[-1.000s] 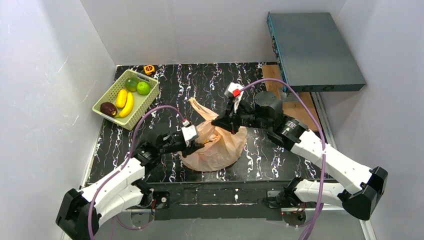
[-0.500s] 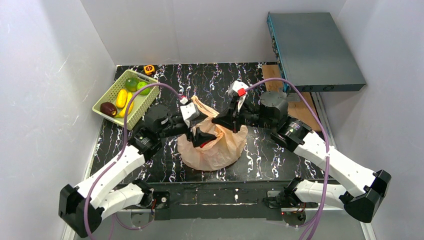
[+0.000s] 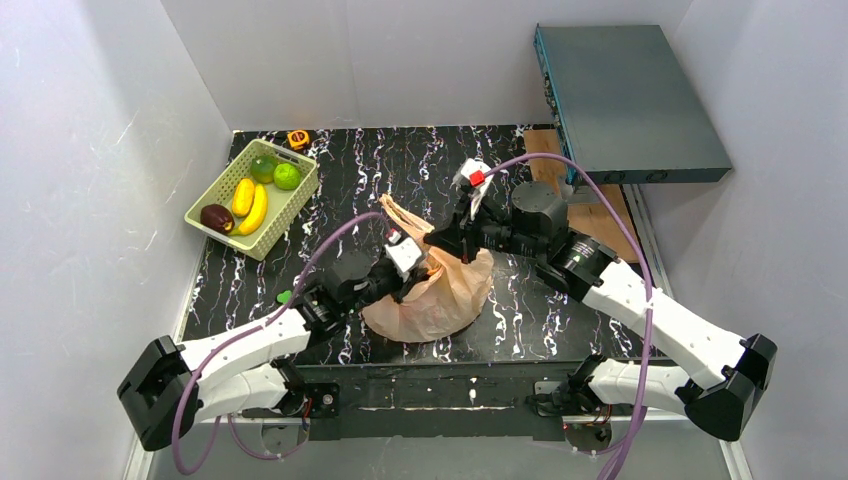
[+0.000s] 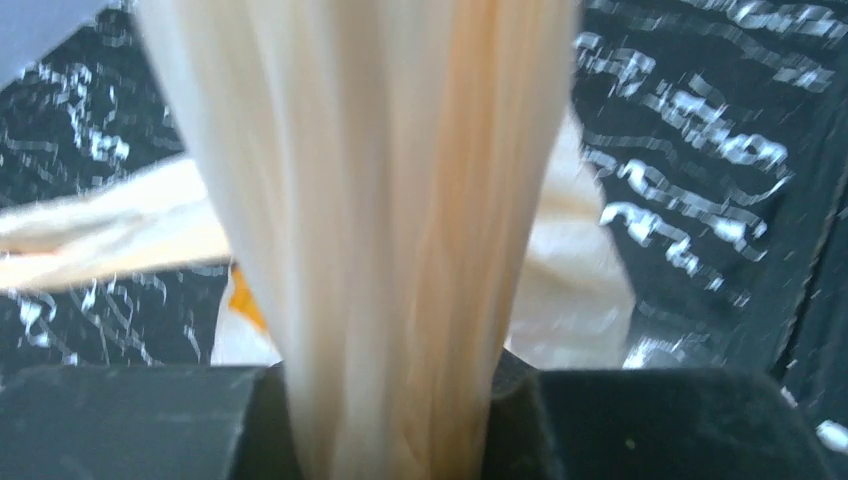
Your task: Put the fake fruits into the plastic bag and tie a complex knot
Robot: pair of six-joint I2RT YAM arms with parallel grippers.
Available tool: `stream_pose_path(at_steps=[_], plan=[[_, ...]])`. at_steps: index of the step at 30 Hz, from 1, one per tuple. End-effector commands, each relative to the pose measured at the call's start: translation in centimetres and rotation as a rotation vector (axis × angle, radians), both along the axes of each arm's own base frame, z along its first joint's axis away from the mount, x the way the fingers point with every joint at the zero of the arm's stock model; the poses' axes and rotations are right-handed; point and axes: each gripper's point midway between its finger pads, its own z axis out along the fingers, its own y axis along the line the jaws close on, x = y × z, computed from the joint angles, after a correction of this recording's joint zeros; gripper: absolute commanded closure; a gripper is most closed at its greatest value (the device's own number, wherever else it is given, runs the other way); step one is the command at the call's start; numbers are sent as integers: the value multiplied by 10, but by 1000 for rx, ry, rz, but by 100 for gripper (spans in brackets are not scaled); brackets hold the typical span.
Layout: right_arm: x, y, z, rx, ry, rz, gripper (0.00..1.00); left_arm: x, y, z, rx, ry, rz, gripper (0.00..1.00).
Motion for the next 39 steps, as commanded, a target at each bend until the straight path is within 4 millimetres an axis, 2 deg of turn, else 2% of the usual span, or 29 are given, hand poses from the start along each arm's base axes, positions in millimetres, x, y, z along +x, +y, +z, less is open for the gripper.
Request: stream_pose_path(at_steps=[1, 3, 5, 9, 12, 14, 15, 16, 17, 18, 21, 22, 25, 28, 32, 34, 39], plan=[[5, -3, 43, 93, -67, -45, 99, -2, 33, -47, 128, -49, 69, 83], [6, -4, 42, 90, -68, -50, 99, -11, 37, -62, 149, -35, 39, 88], [6, -5, 40, 86, -70, -51, 99, -18, 38, -73, 160, -18, 12, 100], [5, -6, 35, 73, -72, -48, 99, -26, 36, -85, 167, -2, -32, 100], [1, -7, 32, 66, -79, -24, 99, -31, 32, -82, 153, -10, -71, 100], [-7, -5, 30, 59, -94, 27, 99, -42, 25, -64, 135, -12, -145, 98], [-11, -5, 29, 52, -102, 49, 99, -51, 22, -53, 130, -9, -196, 77], [-16, -6, 28, 45, -114, 75, 99, -58, 21, -39, 121, -10, -237, 50], [-19, -7, 25, 33, -128, 98, 99, -65, 22, -23, 108, -24, -268, 30], [-23, -8, 23, 26, -141, 117, 99, -74, 24, -12, 108, -28, -308, 22], [-34, -10, 21, 22, -167, 174, 99, -103, 36, 15, 109, -41, -438, 11], [-39, -11, 20, 16, -202, 210, 99, -116, 45, 27, 102, -38, -489, 5], [-45, -12, 19, 12, -228, 247, 99, -124, 55, 49, 54, 27, -545, 2], [-48, -12, 18, 9, -240, 272, 99, -116, 57, 67, -1, 150, -594, 2], [-53, -11, 16, 5, -254, 307, 99, -111, 55, 98, -58, 231, -724, 2], [-54, -10, 15, 1, -264, 325, 99, -110, 50, 114, -76, 208, -804, 4], [-55, -7, 18, -7, -305, 364, 99, -99, 35, 138, -165, 171, -956, 6]])
